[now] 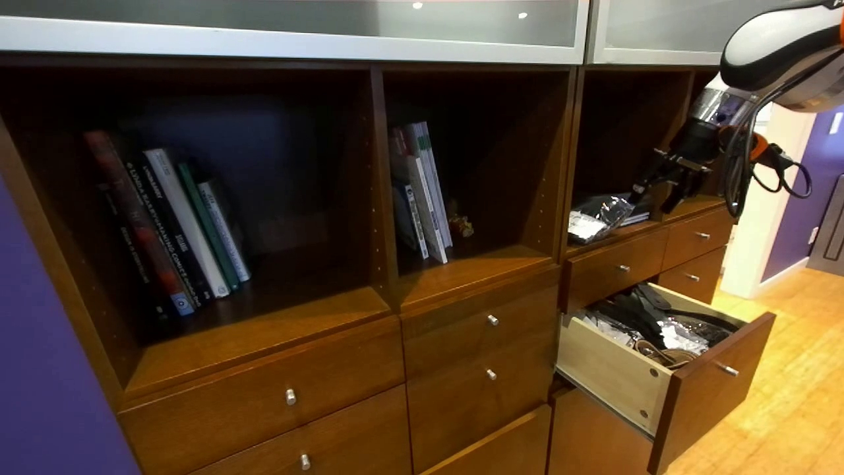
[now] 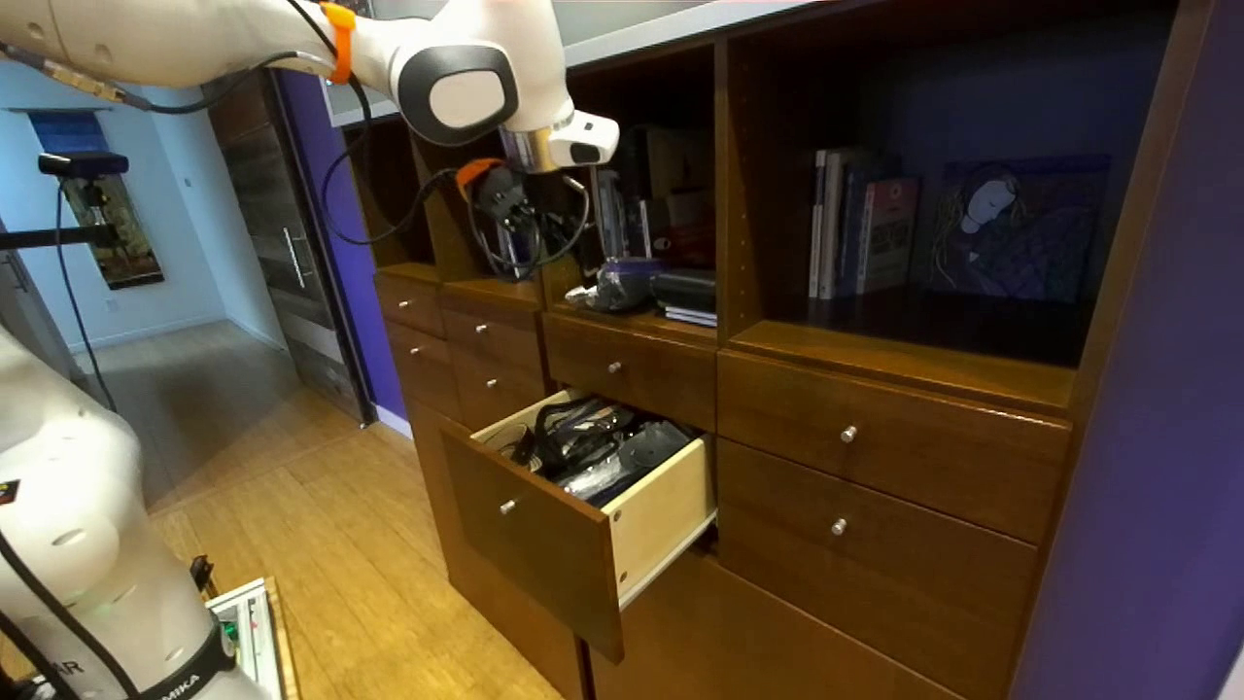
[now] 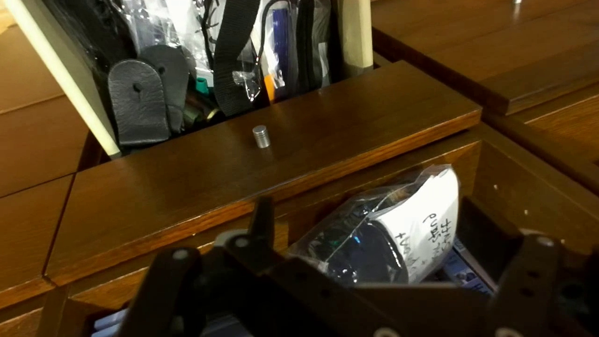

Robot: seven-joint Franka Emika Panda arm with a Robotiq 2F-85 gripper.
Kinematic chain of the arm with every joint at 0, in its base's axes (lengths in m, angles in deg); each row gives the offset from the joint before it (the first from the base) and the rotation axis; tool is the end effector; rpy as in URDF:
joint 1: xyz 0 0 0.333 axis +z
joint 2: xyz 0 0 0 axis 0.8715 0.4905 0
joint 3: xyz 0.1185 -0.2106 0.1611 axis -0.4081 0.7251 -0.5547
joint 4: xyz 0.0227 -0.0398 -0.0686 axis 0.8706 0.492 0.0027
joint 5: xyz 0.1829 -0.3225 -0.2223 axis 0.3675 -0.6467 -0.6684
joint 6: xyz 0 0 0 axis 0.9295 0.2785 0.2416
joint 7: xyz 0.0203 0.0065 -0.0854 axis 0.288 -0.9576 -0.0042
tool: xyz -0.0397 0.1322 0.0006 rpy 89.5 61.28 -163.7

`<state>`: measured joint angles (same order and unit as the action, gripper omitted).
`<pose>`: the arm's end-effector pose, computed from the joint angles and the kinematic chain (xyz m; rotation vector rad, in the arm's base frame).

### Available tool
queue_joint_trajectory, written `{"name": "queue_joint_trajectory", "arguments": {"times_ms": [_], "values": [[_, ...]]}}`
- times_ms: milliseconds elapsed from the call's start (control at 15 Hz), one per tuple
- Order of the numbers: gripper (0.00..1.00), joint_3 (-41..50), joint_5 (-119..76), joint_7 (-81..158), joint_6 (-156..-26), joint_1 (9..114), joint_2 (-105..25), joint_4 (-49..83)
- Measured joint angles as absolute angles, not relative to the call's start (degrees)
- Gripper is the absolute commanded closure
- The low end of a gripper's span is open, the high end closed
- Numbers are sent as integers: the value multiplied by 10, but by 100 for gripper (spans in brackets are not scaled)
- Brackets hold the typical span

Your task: Put the plastic bag in the open drawer

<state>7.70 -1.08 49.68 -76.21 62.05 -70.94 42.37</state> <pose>0.5613 -0.0400 0.5118 -2.8169 0.1412 -0.4429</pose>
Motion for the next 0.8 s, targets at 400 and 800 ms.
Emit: {"name": "queue_joint_trajectory", "arguments": {"times_ms": [400, 800], "values": [[32, 91, 51, 497, -762, 603, -678, 396], [76, 97, 87, 497, -762, 592, -667, 385]]}}
